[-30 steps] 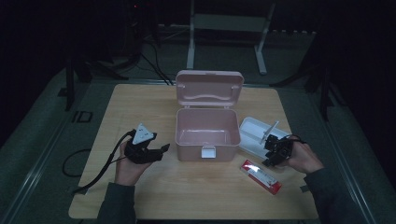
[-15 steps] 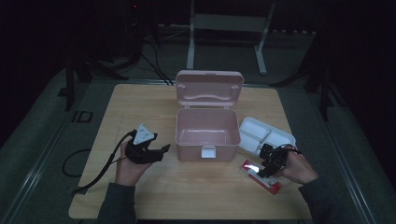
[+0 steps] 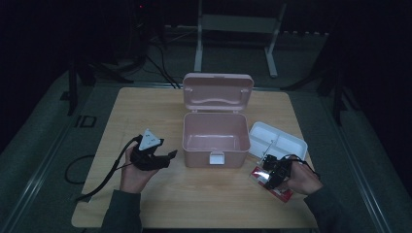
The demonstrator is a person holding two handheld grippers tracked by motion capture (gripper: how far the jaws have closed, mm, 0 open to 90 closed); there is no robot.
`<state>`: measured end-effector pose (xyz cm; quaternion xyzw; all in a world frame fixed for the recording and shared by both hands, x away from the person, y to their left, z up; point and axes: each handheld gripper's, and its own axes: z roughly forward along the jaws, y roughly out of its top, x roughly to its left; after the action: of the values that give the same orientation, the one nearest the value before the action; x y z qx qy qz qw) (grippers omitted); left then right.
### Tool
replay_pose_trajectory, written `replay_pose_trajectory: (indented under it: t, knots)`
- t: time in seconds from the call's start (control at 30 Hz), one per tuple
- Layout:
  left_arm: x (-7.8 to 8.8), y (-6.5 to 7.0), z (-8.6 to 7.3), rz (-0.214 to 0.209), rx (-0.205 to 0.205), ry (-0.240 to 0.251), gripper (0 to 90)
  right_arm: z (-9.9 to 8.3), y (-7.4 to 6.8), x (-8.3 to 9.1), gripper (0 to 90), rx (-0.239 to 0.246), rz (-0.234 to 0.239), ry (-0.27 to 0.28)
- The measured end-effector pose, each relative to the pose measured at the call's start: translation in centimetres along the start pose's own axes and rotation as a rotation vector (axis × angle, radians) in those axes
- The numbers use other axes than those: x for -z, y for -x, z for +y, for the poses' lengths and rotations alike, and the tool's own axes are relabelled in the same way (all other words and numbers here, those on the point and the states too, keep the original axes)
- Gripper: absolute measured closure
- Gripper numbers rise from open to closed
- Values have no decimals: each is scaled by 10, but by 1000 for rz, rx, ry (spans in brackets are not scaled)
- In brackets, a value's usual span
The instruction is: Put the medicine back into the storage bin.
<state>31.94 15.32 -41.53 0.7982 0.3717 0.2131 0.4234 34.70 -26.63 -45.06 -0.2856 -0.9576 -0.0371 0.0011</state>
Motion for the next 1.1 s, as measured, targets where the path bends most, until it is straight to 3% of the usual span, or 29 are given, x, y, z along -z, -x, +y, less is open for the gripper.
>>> replay_pose_trajectory:
  t: [0.67,0.87,1.1]
  knots:
    - [0,0,0,-1,2,1,340,7,0,-1,509,74,-1,-49]
    - [-1,1,0,-3,3,2,340,6,0,17,510,108,1,-34]
    - [0,0,0,-3,3,3,341,9,5,54,511,135,-13,-8]
